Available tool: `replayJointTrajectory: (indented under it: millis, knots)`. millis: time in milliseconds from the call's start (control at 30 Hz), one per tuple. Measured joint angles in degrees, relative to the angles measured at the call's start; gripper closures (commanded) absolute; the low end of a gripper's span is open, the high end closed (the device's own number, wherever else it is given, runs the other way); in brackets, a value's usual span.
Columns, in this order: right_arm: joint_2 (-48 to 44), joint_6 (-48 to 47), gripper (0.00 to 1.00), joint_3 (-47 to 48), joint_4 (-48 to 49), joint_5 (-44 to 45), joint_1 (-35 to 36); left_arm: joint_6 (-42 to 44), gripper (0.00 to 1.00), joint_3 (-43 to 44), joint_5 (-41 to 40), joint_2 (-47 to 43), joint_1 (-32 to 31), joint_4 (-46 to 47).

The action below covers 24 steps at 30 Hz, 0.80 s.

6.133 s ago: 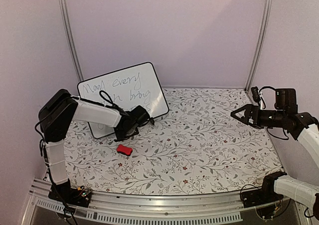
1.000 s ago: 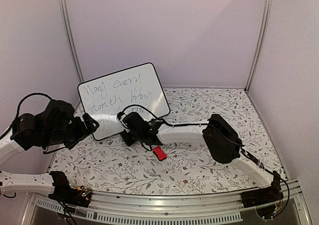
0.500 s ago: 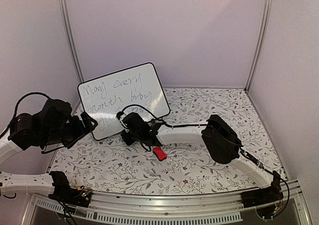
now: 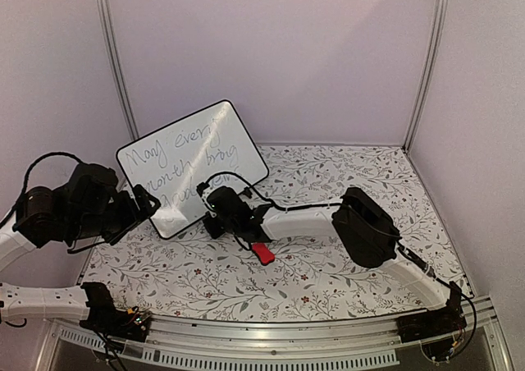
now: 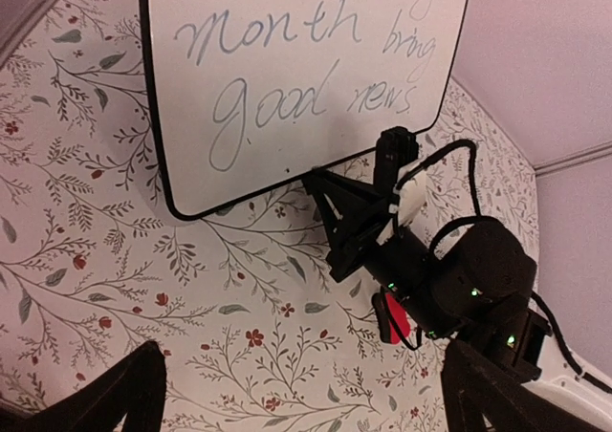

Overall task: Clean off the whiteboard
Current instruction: Move the whiteboard to the center of the board.

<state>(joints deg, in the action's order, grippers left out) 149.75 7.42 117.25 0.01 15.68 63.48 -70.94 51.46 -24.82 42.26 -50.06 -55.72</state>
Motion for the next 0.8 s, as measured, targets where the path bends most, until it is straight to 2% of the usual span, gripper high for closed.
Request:
replayJointTrajectory:
  millis: [267,633,667,800]
  knots:
    - [-11.3,0.1,1.0,-18.8,4.5,-0.7,1.0,1.1,0.0,2.8,-1.3,-0.3,0.0,-1.9]
    - [-25.4,2.3,1.0,-40.5,7.8,0.2,5.7,6.1,0.0,13.1,-6.3,2.9,0.1,-5.2]
    - [-26.1,2.6,0.99,-41.6,8.0,0.4,6.2,6.6,0.0,13.7,-6.7,3.5,0.2,-5.3]
    - [-28.5,3.9,0.87,-45.3,8.9,1.2,7.8,9.1,0.0,16.0,-7.4,6.0,1.6,-5.6]
